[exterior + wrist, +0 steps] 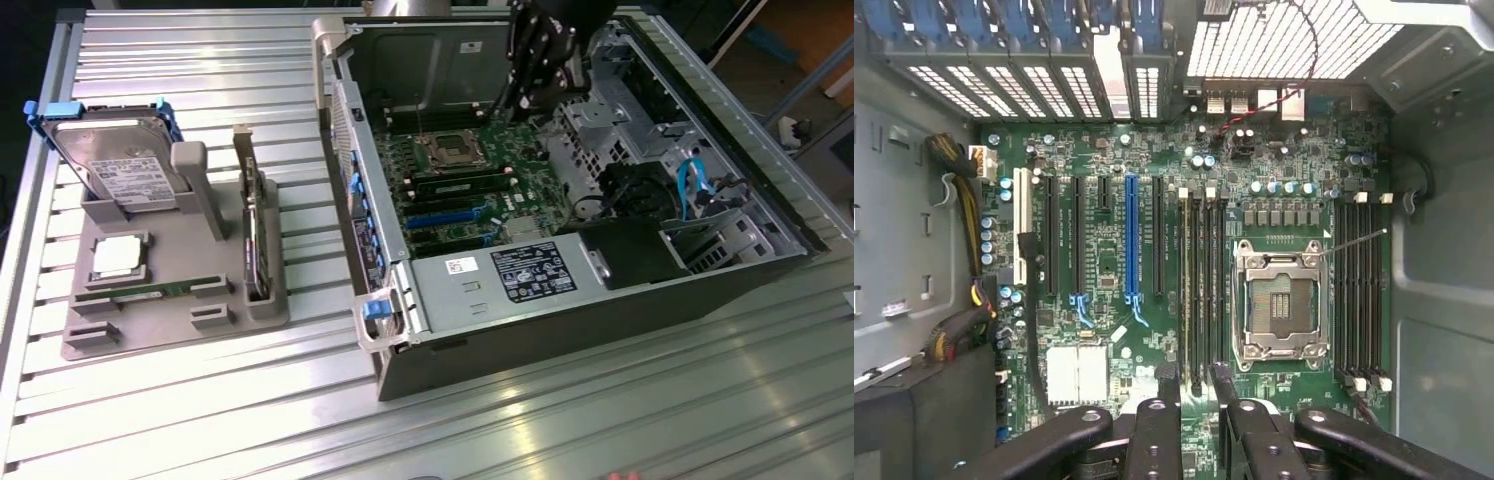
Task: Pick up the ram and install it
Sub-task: 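Insert the ram into the slot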
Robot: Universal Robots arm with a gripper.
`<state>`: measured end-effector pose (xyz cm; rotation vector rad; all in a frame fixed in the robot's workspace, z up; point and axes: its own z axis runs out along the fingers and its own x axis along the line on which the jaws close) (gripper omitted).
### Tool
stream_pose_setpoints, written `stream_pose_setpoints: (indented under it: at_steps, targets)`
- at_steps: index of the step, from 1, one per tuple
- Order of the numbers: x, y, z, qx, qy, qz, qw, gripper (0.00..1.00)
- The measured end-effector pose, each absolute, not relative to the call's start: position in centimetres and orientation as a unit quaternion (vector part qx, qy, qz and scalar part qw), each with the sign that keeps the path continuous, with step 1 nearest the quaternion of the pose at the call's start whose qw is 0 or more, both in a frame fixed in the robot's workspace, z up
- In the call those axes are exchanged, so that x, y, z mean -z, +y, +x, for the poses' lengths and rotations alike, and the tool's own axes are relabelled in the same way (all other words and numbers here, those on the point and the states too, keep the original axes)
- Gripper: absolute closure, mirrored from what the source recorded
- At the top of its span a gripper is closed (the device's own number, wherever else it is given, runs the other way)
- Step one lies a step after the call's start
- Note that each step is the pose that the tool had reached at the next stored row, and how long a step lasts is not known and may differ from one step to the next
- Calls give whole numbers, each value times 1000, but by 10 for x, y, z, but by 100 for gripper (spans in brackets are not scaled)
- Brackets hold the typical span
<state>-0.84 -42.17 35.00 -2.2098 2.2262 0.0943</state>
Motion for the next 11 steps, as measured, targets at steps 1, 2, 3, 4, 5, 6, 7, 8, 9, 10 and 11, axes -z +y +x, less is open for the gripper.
stream_pose_setpoints:
  at_steps: [1, 2, 3, 4, 5, 6, 7, 8, 9, 10, 11]
  targets:
    - [-352, -422, -8, -30, 709, -704, 2, 74]
    - [-355, -422, -8, -30, 709, -704, 1, 74]
    - [-358, -422, -8, -29, 709, -704, 1, 74]
    - [-360, -422, -8, -29, 709, -704, 1, 74]
    - [-361, -422, -8, -29, 709, -704, 1, 74]
    - [-362, -422, -8, -29, 709, -704, 1, 74]
    - [-363, -422, -8, -29, 709, -704, 1, 74]
    - [-364, -422, -8, -29, 709, -704, 1, 74]
    - [-365, -422, -8, -29, 709, -704, 1, 74]
    - [-365, -422, -8, -29, 709, -704, 1, 74]
    - [-365, -422, -8, -29, 709, -704, 1, 74]
